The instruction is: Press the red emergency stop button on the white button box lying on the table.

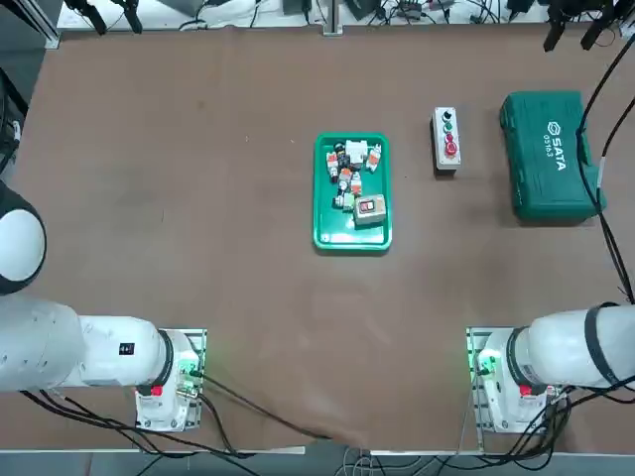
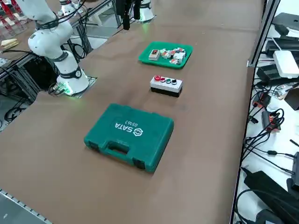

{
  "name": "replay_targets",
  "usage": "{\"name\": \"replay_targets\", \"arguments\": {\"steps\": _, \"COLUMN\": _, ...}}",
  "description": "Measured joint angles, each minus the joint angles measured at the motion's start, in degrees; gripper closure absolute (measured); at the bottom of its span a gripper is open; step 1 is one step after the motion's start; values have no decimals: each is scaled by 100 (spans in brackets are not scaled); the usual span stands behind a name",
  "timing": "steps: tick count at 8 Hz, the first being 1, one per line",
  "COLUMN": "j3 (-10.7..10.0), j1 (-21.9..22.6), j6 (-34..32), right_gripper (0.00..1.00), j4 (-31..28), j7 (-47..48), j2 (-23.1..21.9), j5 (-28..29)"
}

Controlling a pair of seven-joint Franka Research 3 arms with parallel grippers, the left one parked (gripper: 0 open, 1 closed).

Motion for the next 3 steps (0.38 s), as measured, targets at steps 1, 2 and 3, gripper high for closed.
{"name": "replay_targets", "arguments": {"steps": 1, "j3": -1, "j1": 0, "j6": -2, "right_gripper": 0, "j4": 6, "j7": 0, "j2": 0, "j5": 0}}
{"name": "replay_targets", "arguments": {"steps": 2, "j3": -4, "j1": 0, "j6": -2, "right_gripper": 0, "j4": 10, "j7": 0, "j2": 0, "j5": 0}}
{"name": "replay_targets", "arguments": {"steps": 3, "j3": -4, "j1": 0, "j6": -3, "right_gripper": 0, "j4": 14, "j7": 0, "j2": 0, "j5": 0}}
